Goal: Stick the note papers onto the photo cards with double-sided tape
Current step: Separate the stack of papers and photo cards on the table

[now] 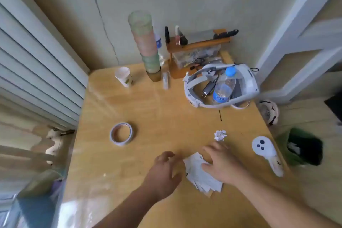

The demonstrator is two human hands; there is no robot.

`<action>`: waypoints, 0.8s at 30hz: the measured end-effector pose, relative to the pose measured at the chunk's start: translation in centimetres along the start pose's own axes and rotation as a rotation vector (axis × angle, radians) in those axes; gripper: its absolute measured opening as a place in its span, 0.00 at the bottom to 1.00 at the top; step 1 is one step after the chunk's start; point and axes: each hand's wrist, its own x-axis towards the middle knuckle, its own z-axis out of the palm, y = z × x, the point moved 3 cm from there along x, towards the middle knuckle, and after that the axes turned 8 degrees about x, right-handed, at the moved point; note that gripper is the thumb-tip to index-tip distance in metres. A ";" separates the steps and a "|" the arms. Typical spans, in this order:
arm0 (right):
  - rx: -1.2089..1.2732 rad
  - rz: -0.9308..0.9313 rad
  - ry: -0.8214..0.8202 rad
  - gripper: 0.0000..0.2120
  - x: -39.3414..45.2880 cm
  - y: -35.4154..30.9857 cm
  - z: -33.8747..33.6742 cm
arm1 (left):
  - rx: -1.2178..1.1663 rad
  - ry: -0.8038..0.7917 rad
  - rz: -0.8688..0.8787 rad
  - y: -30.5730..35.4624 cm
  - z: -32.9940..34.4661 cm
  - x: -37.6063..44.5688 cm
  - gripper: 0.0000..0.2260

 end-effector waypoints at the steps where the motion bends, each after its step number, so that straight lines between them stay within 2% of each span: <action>1: -0.031 -0.057 0.013 0.26 1.0 0.8 1.0 | 0.042 0.051 0.040 0.0 0.9 1.6 0.25; 5: -0.134 -0.159 0.104 0.37 3.1 3.5 3.4 | 0.185 0.215 0.108 -0.2 4.2 5.5 0.33; 8: -0.088 -0.279 0.246 0.33 3.0 5.4 5.1 | 0.169 0.349 0.185 -1.1 6.2 5.5 0.36; 12: -0.082 -0.400 0.438 0.28 2.7 6.3 6.4 | 0.196 0.428 0.221 -1.3 7.4 5.6 0.36; 20: -0.094 -0.358 0.406 0.39 1.5 6.3 7.1 | 0.218 0.480 0.350 -0.6 8.3 4.1 0.26; 24: -0.066 -0.330 0.421 0.41 1.2 6.0 7.1 | 0.046 0.386 0.361 -0.4 7.9 3.8 0.19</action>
